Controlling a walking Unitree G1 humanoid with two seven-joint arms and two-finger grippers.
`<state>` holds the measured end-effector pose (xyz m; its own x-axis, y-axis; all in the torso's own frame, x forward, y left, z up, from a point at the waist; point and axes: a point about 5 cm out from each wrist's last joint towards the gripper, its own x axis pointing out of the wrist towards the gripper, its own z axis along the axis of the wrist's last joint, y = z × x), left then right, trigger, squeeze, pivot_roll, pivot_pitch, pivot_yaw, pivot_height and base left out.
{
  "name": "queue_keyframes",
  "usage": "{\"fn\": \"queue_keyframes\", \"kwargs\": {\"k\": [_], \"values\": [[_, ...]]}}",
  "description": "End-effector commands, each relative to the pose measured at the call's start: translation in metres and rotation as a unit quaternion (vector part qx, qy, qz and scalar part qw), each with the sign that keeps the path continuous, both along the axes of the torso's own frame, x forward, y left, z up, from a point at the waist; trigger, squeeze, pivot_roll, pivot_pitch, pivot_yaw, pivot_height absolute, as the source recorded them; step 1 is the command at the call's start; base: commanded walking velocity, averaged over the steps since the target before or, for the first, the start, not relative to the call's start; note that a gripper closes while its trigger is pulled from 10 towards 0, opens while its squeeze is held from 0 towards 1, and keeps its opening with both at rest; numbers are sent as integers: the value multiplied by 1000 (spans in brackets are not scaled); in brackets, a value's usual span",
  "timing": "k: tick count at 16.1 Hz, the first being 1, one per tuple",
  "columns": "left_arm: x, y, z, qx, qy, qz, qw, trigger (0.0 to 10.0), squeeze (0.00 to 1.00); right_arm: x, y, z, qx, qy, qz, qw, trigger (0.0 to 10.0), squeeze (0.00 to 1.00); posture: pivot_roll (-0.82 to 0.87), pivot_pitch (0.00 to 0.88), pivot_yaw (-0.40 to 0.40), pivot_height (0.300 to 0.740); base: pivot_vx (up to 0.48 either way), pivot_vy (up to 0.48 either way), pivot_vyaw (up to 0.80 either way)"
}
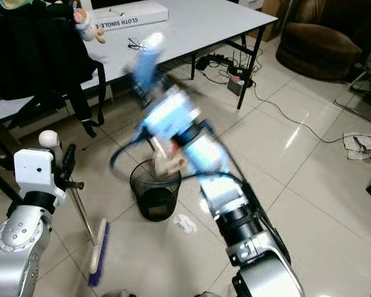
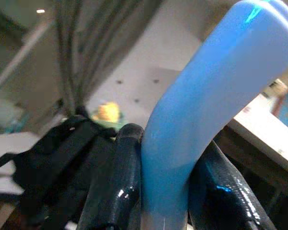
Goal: Sweep floor
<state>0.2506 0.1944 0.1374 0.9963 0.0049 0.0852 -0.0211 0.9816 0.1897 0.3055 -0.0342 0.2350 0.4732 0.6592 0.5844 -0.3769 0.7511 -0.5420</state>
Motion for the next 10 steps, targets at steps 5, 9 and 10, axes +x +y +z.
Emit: {"fn": "queue_keyframes", "kwargs": {"k": [5, 9, 10], "values": [[2, -4, 5, 8, -8, -11, 1000, 10000, 0, -10, 5, -8, -83, -67, 15, 994, 10000, 0, 30, 71, -1, 740, 0, 0, 0], [2, -9, 3, 12, -1, -29, 1000, 10000, 0, 2, -22, 21, 16, -57, -69, 996, 10000, 0, 29, 68, 0, 740, 0, 0, 0], [2, -10, 2, 14, 2, -37, 999, 10000, 0, 3, -33, 31, 54, -52, -90, 993, 10000, 0, 25, 67, 1, 740, 0, 0, 0]]}}
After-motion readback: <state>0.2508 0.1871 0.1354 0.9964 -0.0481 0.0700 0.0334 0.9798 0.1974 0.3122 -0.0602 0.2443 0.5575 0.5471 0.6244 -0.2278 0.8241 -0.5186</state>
